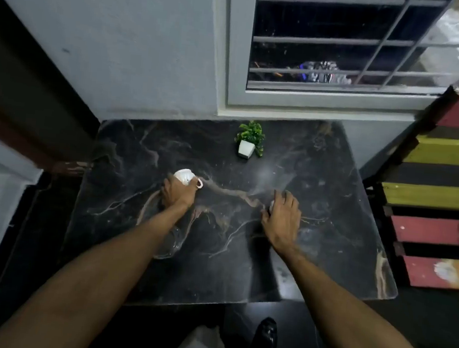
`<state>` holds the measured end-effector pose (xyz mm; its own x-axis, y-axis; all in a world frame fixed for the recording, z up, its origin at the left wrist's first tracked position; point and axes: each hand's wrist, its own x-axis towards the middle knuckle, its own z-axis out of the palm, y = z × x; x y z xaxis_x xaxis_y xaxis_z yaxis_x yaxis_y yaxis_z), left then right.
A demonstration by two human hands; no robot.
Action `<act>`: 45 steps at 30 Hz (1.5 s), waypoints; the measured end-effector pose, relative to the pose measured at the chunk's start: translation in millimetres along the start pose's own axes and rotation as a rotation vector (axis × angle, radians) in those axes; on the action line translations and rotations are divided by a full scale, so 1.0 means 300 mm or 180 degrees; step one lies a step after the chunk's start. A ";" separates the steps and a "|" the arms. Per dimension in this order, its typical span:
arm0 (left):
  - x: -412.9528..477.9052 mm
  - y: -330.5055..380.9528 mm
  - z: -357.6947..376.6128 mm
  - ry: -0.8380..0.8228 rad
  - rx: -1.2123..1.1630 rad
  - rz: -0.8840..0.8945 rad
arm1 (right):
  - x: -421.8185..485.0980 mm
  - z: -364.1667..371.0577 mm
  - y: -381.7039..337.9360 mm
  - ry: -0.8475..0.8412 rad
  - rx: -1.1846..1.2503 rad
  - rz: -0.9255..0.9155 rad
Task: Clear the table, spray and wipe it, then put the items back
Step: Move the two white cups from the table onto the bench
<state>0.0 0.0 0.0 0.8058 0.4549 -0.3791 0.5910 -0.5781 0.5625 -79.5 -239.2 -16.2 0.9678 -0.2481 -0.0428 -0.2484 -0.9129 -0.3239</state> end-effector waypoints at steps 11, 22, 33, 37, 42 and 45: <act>0.140 0.018 0.059 -0.0025 -0.0303 -0.0469 | 0.061 0.051 0.025 -0.0281 0.0073 0.0745; -0.138 0.229 0.199 -0.0189 -0.0992 0.0890 | 0.037 -0.085 0.158 0.0631 0.2232 0.0815; -0.698 0.639 0.772 -0.1351 -0.1473 0.2144 | 0.070 -0.411 0.858 0.1446 0.2694 0.1003; -0.905 0.782 1.114 -0.1514 -0.1225 0.2029 | 0.133 -0.464 1.242 0.1349 0.2829 0.1208; -1.075 0.922 1.468 -0.1343 -0.1316 0.1587 | 0.207 -0.469 1.626 0.1105 0.2698 0.1317; -1.118 1.007 1.660 -0.1124 -0.1376 0.1326 | 0.272 -0.435 1.826 0.1007 0.2573 0.1311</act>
<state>-73.5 -664.7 -68.9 0.9693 -0.0361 -0.2431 0.2214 -0.3018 0.9273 -142.1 -801.8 -73.8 0.7257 -0.6834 -0.0801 -0.3483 -0.2644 -0.8993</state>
